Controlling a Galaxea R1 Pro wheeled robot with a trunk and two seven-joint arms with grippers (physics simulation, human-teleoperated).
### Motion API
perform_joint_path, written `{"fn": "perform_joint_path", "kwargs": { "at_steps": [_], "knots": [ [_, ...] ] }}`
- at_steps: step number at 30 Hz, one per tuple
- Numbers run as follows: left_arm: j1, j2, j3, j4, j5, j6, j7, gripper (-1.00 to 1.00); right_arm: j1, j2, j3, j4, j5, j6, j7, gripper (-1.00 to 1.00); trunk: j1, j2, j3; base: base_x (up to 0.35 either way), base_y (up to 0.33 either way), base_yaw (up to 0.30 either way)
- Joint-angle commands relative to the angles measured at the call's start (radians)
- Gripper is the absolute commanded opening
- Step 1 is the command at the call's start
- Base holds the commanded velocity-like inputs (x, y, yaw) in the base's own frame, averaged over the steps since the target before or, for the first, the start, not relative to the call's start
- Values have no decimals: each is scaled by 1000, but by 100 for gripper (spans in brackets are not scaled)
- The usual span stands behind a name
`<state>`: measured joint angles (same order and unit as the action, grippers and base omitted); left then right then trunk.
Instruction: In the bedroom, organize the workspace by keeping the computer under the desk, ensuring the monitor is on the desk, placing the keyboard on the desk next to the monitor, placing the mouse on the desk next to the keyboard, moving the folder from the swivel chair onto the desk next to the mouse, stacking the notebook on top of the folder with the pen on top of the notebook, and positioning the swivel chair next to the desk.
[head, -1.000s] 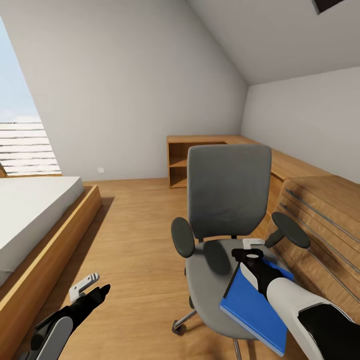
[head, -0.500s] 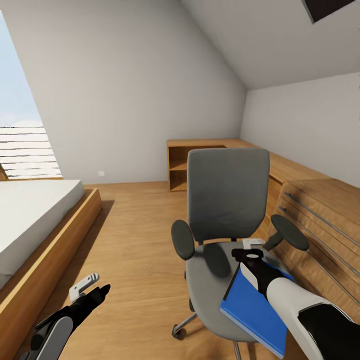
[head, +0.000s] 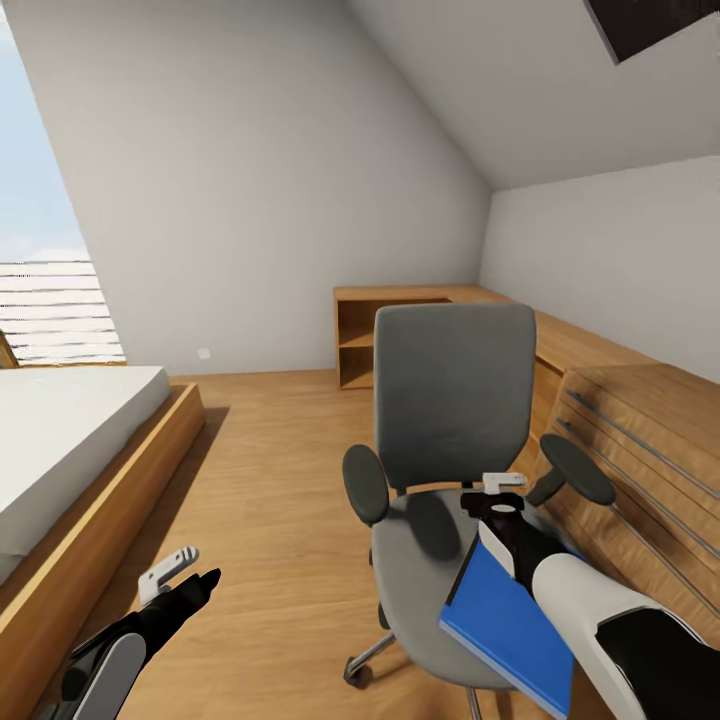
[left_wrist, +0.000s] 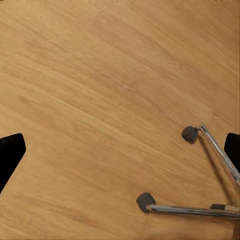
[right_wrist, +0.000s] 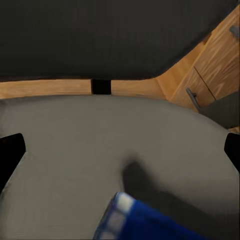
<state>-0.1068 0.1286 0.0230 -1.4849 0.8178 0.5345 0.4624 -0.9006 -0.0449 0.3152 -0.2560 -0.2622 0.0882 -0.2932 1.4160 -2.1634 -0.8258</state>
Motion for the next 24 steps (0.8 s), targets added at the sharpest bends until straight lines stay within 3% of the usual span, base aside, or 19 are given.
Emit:
{"fn": "perform_joint_path", "kwargs": {
  "at_steps": [1,5,10,18,20,24],
  "knots": [
    [-1,0,0,-1,11,2,9,100,0,-1,8,-13,-8,9,-6,100,0,0,1,0,0,0],
    [-1,0,0,-1,11,2,9,100,4,-1,7,-86,-8,26,-7,100,0,0,7,0,0,0],
    [-1,0,0,0,11,2,9,100,11,-3,6,-180,-10,108,-9,100,0,0,14,0,0,0],
    [-1,0,0,0,11,2,9,100,30,-5,3,-245,-12,185,-13,100,0,0,27,0,0,0],
    [-1,0,0,0,11,2,9,100,32,-5,2,-251,-18,212,-13,100,0,0,30,0,0,0],
    [-1,0,0,0,11,2,9,100,33,-5,1,-270,-70,256,-17,100,0,0,36,0,0,0]
  ]
}}
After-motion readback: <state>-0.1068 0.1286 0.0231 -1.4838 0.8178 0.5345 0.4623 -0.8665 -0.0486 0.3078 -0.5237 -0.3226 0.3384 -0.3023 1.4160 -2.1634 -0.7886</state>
